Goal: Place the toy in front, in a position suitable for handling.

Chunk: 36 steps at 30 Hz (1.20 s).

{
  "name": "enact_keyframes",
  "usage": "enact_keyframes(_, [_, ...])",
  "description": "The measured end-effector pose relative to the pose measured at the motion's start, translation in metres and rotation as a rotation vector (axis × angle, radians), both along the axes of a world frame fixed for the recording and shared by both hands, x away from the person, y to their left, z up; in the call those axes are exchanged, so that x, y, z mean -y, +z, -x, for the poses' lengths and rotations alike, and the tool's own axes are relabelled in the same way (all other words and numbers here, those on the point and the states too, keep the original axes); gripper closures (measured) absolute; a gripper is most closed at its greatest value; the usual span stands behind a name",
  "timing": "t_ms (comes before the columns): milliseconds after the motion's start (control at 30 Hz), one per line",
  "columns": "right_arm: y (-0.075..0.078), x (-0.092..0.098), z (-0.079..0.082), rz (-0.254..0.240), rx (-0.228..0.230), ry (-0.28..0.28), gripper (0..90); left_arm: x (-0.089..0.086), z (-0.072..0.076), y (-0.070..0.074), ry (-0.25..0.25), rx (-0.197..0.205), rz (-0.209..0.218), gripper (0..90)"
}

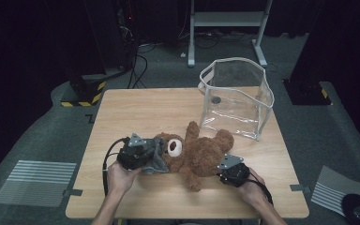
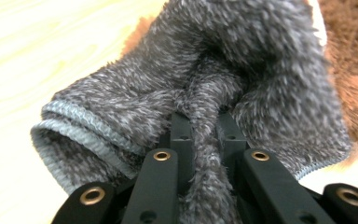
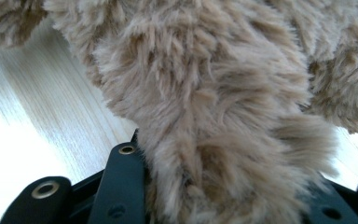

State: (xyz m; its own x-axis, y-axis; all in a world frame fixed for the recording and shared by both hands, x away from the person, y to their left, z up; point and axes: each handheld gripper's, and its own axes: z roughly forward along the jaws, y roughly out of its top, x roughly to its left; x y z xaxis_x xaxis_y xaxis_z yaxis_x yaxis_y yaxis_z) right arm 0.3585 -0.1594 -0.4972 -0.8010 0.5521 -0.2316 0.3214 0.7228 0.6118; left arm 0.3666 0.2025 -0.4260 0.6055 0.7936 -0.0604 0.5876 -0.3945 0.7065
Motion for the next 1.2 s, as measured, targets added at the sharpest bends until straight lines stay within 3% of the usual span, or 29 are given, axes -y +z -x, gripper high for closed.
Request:
enact_keyframes(133, [-0.002, 0.002, 0.001, 0.017, 0.011, 0.011, 64.2, 0.002, -0.008, 0.014, -0.013, 0.031, 0.03, 80.8])
enact_keyframes(233, [-0.004, 0.003, 0.003, 0.034, 0.015, 0.012, 64.6, 0.008, -0.02, 0.016, -0.039, 0.02, 0.029, 80.8])
enact_keyframes(400, [-0.005, 0.006, 0.005, 0.032, 0.014, 0.013, 64.7, 0.017, -0.03, 0.003, -0.06, -0.029, -0.02, 80.8])
enact_keyframes(467, [-0.005, 0.005, 0.005, 0.035, 0.022, 0.021, 64.7, 0.014, -0.032, -0.002, -0.05, -0.048, -0.024, 80.8])
enact_keyframes(600, [-0.006, 0.004, 0.004, 0.033, 0.017, 0.016, 64.7, 0.005, -0.033, -0.011, -0.007, -0.065, -0.083, 80.8])
enact_keyframes(733, [-0.006, 0.004, 0.004, 0.037, 0.017, 0.015, 64.7, -0.006, -0.028, -0.01, 0.007, -0.048, -0.05, 80.8])
enact_keyframes(900, [-0.006, 0.004, 0.003, 0.037, 0.019, 0.018, 64.7, -0.002, -0.025, 0.008, -0.029, 0.011, -0.002, 80.7])
enact_keyframes(1067, [-0.006, 0.003, 0.003, 0.031, 0.018, 0.015, 64.7, 0.009, -0.038, 0.015, -0.057, -0.007, 0.072, 80.6])
enact_keyframes(1200, [-0.003, 0.002, 0.002, 0.016, 0.004, 0.013, 64.8, 0.02, -0.05, 0.004, -0.061, -0.046, 0.012, 80.6])
